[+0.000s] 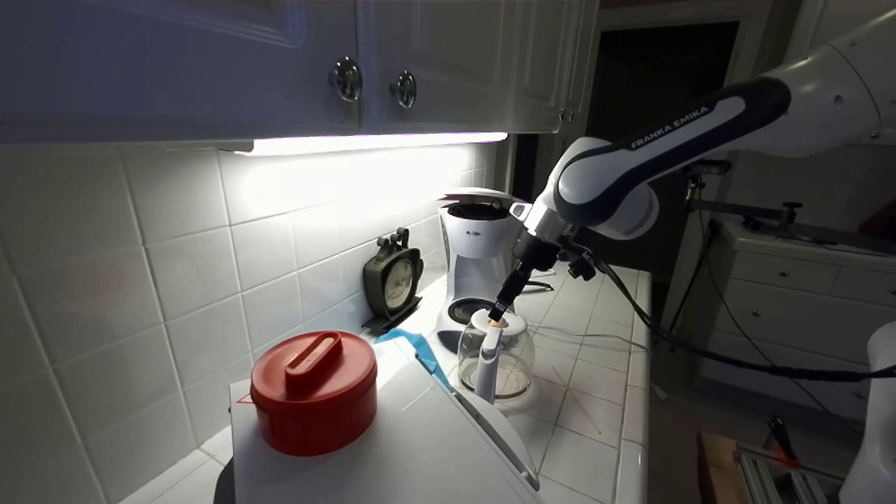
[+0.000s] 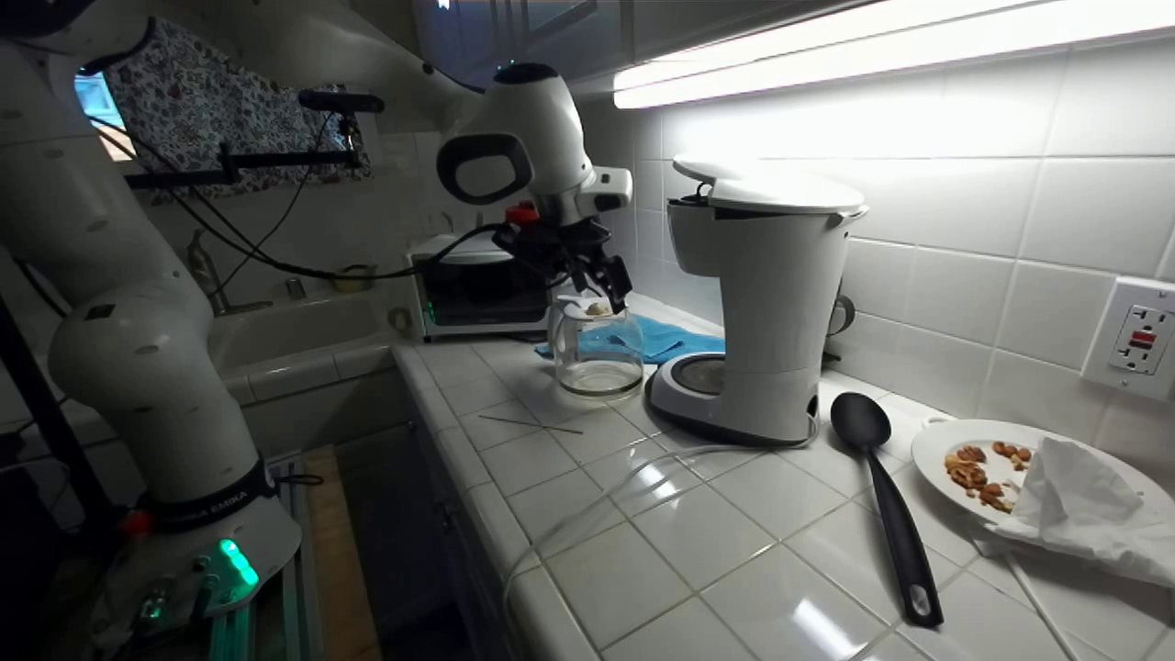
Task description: Remove the coffee pot from the coffee maker
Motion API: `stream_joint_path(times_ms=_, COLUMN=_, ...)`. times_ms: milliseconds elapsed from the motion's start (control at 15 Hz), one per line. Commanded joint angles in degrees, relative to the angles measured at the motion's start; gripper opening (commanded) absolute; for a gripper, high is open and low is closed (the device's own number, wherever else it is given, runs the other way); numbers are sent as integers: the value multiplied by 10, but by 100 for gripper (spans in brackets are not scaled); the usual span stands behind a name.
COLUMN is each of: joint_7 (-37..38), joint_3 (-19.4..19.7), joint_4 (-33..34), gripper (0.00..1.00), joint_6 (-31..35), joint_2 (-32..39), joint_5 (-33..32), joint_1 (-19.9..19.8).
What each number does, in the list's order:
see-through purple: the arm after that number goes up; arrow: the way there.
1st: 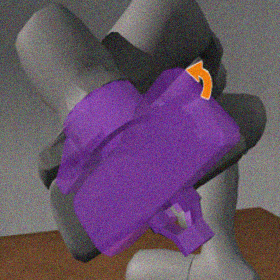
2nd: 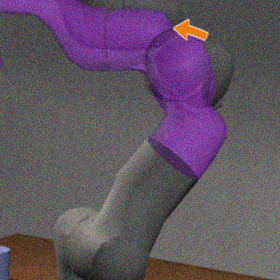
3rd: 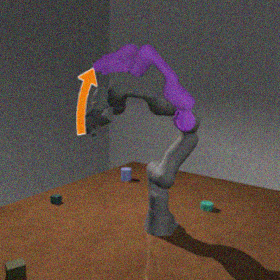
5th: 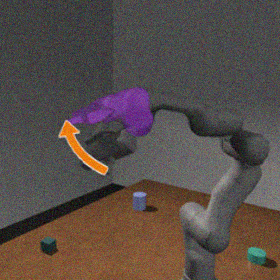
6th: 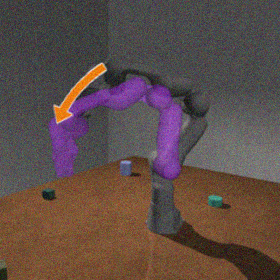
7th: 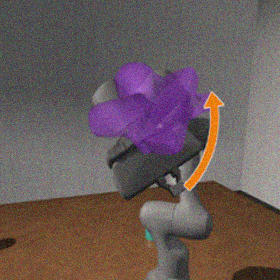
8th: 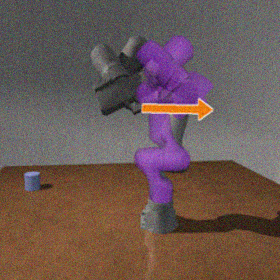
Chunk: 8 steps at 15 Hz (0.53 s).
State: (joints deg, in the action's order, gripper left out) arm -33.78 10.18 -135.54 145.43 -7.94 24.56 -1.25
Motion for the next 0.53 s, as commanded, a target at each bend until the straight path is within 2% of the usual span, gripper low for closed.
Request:
stream_joint_path(times_ms=0, joint_7=-35, joint_3=4, joint_4=17, gripper=100, joint_6=-9, joint_2=18, joint_5=39, joint_1=4)
stream_joint_path(times_ms=467, joint_7=-49, joint_3=-1, joint_4=25, gripper=100, joint_6=-16, joint_2=31, joint_5=55, joint_1=-1)
